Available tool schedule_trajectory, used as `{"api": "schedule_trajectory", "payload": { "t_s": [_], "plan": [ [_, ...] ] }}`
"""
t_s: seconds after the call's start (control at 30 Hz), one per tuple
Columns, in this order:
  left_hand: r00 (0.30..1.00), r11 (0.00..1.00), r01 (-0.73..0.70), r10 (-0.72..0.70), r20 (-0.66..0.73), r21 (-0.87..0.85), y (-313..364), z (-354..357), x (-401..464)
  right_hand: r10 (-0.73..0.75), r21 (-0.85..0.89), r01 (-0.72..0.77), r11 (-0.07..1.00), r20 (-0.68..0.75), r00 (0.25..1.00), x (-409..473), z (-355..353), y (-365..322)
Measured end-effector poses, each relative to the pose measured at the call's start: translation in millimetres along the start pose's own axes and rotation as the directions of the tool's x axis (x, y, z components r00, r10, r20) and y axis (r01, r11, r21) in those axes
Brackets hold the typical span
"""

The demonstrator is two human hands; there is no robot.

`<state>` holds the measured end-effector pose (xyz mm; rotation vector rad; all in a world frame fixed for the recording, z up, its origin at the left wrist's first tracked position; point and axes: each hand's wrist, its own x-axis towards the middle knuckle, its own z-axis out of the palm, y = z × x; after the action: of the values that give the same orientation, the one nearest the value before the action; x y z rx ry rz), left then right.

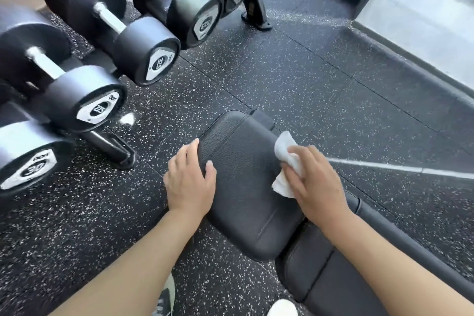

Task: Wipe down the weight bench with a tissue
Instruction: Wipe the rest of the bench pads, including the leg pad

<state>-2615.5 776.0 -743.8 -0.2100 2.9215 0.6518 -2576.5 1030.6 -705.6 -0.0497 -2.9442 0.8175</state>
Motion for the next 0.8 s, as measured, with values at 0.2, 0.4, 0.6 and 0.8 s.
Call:
{"api": "schedule_trajectory", "payload": {
  "t_s": [0.2, 0.4, 0.6, 0.8],
  "plan": [
    [0.983, 0.999, 0.007, -0.016, -0.182, -0.050, -3.6, 17.8, -0.9, -0.045, 0.020, 0.044, 0.999, 0.058, 0.997, 46.0, 38.8, -14.3],
    [0.968, 0.997, -0.022, 0.002, -0.251, -0.079, -7.8, 25.1, 0.6, -0.118, -0.148, 0.120, 0.982, 0.022, 0.993, 49.1, 78.8, -61.9],
    [0.970, 0.996, -0.017, -0.003, -0.242, -0.082, -5.1, 24.4, 0.3, -0.327, -0.075, 0.344, 0.936, 0.185, 0.927, 23.5, 72.1, -61.5],
    [0.969, 0.998, -0.036, 0.022, -0.246, -0.055, -7.2, 25.5, 2.7, -0.375, -0.046, 0.389, 0.920, 0.189, 0.908, 29.9, 41.2, 6.6]
  ]
}}
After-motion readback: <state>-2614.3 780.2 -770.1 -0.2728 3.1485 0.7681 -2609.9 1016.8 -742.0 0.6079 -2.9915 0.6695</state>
